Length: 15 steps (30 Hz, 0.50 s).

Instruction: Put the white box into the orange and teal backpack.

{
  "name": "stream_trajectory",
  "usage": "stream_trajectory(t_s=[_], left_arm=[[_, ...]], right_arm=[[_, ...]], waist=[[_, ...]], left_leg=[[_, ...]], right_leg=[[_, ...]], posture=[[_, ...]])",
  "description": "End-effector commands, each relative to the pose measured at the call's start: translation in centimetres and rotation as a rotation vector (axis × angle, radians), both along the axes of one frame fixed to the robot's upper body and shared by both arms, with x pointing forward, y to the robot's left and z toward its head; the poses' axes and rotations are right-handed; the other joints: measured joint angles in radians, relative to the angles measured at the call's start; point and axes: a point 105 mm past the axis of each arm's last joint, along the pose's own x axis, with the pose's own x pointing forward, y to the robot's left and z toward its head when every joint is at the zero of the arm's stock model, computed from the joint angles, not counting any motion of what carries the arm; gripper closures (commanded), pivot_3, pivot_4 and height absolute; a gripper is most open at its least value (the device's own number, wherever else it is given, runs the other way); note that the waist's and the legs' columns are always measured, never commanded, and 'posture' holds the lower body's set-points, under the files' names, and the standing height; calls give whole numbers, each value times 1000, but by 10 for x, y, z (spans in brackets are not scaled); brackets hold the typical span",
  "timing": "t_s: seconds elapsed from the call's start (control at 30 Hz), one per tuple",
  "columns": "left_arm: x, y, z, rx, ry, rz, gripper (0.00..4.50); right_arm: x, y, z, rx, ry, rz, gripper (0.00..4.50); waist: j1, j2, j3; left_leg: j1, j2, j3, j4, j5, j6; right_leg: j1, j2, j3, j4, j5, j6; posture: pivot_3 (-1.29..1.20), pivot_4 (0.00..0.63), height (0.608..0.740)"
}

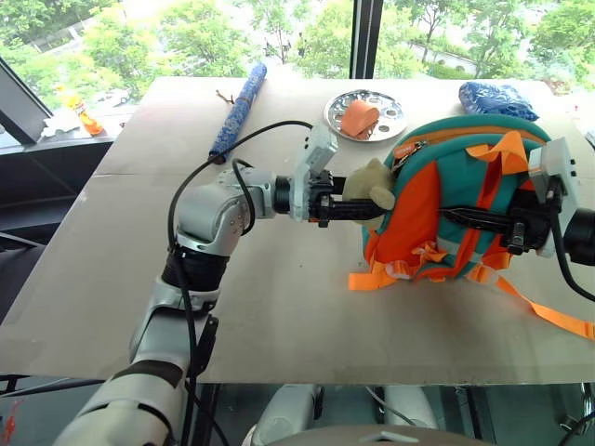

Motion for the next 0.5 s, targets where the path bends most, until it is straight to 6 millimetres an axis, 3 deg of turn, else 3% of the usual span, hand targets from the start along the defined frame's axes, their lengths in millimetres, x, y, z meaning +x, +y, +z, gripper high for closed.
stream_trajectory(t_s=[0.03, 0.13, 0.2, 0.23, 0.37, 0.5], left_arm=[[0, 14, 25, -101, -48, 0, 2389], [8, 32, 30, -131, -82, 57, 2390], [8, 38, 23, -111, -70, 72, 2390], [6, 41, 14, -73, -62, 68, 2390], [-8, 54, -61, 162, 36, 83, 2390], [-10, 68, -97, 238, 108, 165, 2391]], right_arm=[[0, -2, 15, 17, -87, -25, 4500], [19, -12, 30, 94, -151, -142, 4500], [31, -21, 37, 138, -174, -226, 4500], [37, -25, 39, 159, -178, -264, 4500], [55, -36, 44, 223, -171, -364, 4500], [59, -36, 42, 217, -160, -374, 4500]], waist=[[0, 0, 0], [-5, 0, 0], [-7, 0, 0], [-6, 0, 0], [-18, 2, -1], [-15, 1, -1]], left_leg=[[0, 0, 0, 0, 0, 0], [0, 0, 0, 0, 0, 0], [1, 0, 0, 1, 0, 0], [1, 0, 0, 1, 0, 0], [1, 0, 2, 0, 0, 0], [-1, 0, 0, 0, 0, 0]], right_leg=[[0, 0, 0, 0, 0, 0], [0, 0, 0, 0, 0, 0], [0, 0, 0, 0, 1, -1], [0, 0, 0, 0, 1, -1], [0, 0, 0, 0, 1, -1], [-1, -1, -2, 0, 1, -1]], posture=[[0, 150, 731], [0, 150, 731], [0, 150, 731], [0, 150, 731], [0, 150, 731], [0, 150, 731]])
